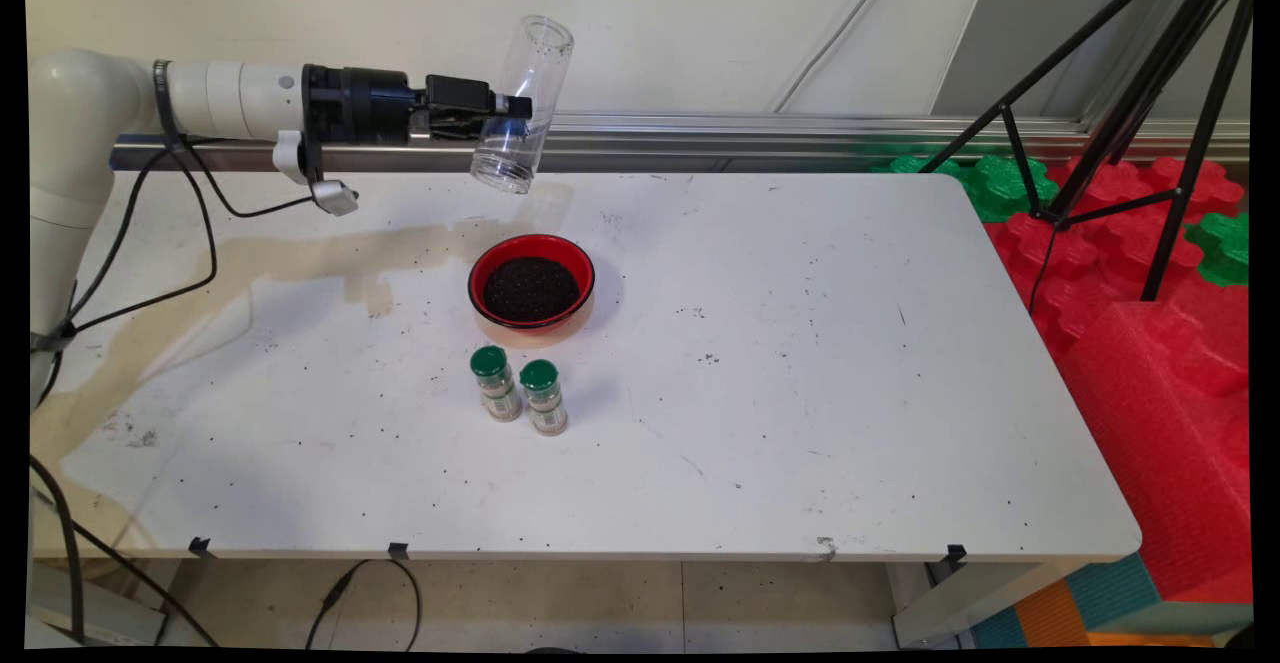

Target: Pour the black seasoning powder in the red bowl, then place the picked object on the table

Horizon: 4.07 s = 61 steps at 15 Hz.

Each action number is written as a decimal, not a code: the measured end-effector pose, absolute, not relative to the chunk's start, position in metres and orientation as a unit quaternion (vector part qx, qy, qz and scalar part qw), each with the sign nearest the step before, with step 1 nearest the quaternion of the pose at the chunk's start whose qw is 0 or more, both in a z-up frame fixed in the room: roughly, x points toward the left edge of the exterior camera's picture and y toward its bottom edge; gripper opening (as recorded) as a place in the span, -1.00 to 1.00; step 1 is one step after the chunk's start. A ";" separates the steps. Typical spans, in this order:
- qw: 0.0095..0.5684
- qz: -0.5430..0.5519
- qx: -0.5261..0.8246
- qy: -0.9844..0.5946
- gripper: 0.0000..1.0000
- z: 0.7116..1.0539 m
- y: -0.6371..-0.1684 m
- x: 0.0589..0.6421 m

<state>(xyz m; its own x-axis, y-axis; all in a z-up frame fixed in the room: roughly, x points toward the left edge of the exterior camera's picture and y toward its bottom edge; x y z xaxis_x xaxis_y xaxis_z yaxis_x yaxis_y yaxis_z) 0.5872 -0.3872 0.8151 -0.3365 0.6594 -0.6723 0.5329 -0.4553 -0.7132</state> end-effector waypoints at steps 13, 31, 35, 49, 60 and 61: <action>0.183 0.592 -0.449 -0.644 -1.00 0.822 -0.389 0.590; 0.355 0.493 -0.238 -0.758 -1.00 0.840 -0.389 0.596; 0.397 0.464 -0.183 -0.771 -1.00 0.846 -0.390 0.598; 0.544 0.329 0.032 -0.771 -1.00 0.862 -0.401 0.610; 0.587 0.251 0.171 -0.750 -1.00 0.837 -0.431 0.625; 0.587 0.247 0.179 -0.750 -1.00 0.833 -0.433 0.626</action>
